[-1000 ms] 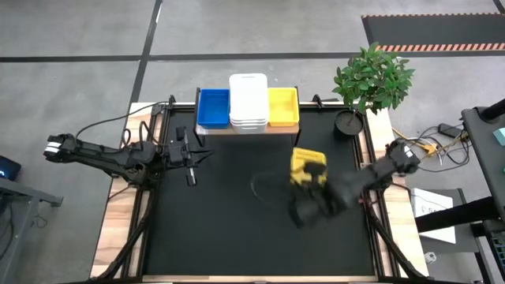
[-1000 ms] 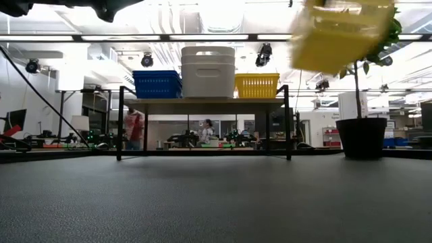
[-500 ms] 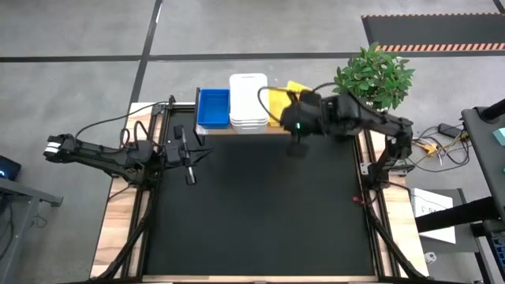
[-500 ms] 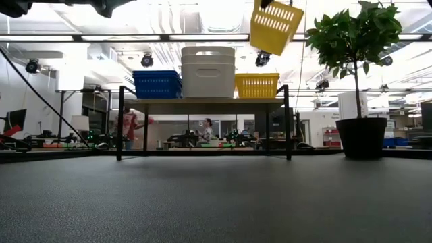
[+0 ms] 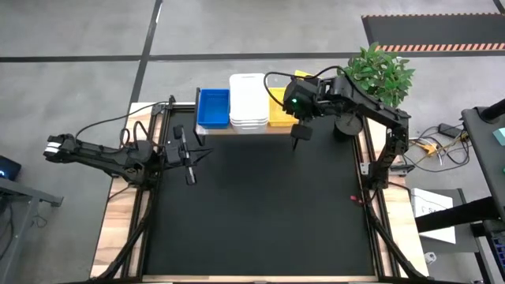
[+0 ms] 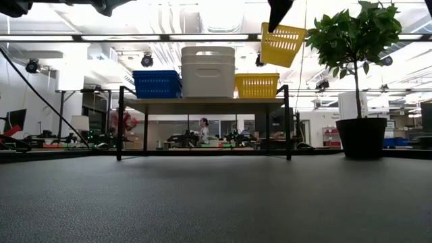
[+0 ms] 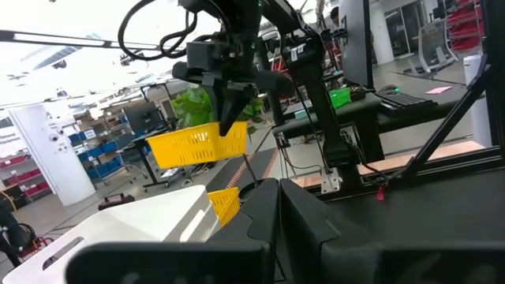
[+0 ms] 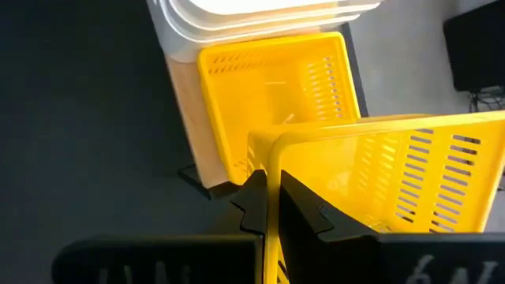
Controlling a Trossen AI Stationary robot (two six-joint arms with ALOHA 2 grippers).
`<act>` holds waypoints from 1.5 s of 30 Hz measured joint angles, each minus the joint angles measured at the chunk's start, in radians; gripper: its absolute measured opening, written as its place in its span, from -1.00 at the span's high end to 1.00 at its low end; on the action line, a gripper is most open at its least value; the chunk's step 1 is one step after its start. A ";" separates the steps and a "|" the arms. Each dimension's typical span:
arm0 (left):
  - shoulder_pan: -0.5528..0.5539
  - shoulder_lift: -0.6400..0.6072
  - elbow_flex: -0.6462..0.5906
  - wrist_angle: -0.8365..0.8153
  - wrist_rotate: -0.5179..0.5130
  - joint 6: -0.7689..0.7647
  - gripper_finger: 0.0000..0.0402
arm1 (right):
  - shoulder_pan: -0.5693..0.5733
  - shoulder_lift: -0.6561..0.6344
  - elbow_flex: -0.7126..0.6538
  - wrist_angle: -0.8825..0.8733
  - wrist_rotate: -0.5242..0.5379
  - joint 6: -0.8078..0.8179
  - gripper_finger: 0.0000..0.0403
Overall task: Stack baskets on shelf by color
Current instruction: Stack the yellow bin on the yellow bins on the shelf
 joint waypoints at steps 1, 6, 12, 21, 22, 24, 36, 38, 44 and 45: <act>0.000 0.000 0.000 0.000 0.000 0.000 1.00 | -0.005 0.001 0.000 0.000 0.000 -0.004 0.96; 0.000 -0.001 0.000 0.000 0.000 0.000 1.00 | -0.011 0.001 -0.002 0.049 0.000 -0.025 0.96; 0.000 0.000 0.000 0.000 0.000 -0.002 1.00 | -0.010 0.001 -0.049 0.218 -0.049 -0.014 0.96; 0.000 0.000 0.000 0.000 0.000 -0.004 1.00 | -0.010 0.008 -0.173 0.319 -0.045 -0.024 0.95; 0.000 0.000 0.000 0.000 0.000 -0.005 1.00 | -0.010 0.008 -0.180 0.326 -0.045 -0.020 0.95; 0.000 0.000 0.000 0.000 0.000 -0.005 1.00 | -0.013 0.007 -0.192 0.328 -0.045 -0.013 0.91; 0.000 0.000 0.000 0.000 0.000 -0.005 1.00 | -0.016 0.007 -0.206 0.349 0.041 -0.024 0.53; 0.000 0.000 0.000 0.000 0.000 -0.005 1.00 | -0.015 0.007 -0.193 0.350 0.033 -0.030 0.51; 0.000 0.000 -0.001 0.000 0.000 -0.004 1.00 | -0.003 0.006 -0.169 0.351 0.031 -0.031 0.63; 0.000 -0.001 -0.001 0.000 0.000 -0.004 1.00 | -0.003 0.006 -0.171 0.352 0.031 -0.031 0.69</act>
